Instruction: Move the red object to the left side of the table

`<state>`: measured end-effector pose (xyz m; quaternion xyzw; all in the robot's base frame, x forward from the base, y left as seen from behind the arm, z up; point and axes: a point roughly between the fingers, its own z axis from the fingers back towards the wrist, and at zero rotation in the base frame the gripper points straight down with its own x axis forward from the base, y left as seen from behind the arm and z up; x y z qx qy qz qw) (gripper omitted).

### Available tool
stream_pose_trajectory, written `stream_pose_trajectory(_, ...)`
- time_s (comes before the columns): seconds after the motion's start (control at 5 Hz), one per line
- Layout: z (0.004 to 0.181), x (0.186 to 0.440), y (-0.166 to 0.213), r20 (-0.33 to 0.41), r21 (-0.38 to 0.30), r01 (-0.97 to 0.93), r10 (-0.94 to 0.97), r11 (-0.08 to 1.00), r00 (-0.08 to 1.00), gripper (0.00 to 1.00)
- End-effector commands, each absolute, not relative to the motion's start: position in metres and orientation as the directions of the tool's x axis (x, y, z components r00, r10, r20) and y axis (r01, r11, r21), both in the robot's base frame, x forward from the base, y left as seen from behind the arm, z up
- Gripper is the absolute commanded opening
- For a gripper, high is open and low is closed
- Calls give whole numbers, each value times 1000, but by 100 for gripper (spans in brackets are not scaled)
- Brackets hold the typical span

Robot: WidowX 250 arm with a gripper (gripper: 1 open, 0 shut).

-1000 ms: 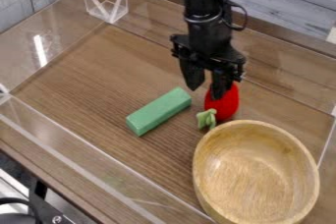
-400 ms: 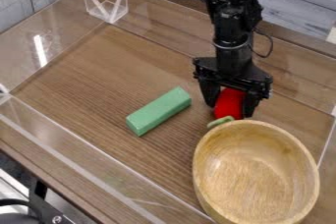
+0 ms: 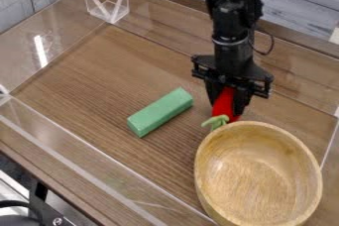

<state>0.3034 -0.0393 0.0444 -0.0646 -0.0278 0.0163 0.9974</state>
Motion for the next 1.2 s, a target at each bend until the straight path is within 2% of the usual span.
stream_pose_trajectory(0.0, 86, 312, -30, 143, -143, -46, 67, 989, 987, 0)
stream_pose_trajectory(0.2, 112, 310, -6, 167, -138, -116, 138, 984, 976, 0)
stream_pose_trajectory(0.4, 130, 307, 25, 172, -124, -191, 211, 974, 962, 0)
stream_pose_trajectory(0.8, 126, 310, 71, 165, -78, -302, 311, 950, 936, 0)
stream_pose_trajectory(1.0, 115, 296, 98, 163, -52, -333, 337, 941, 927, 0)
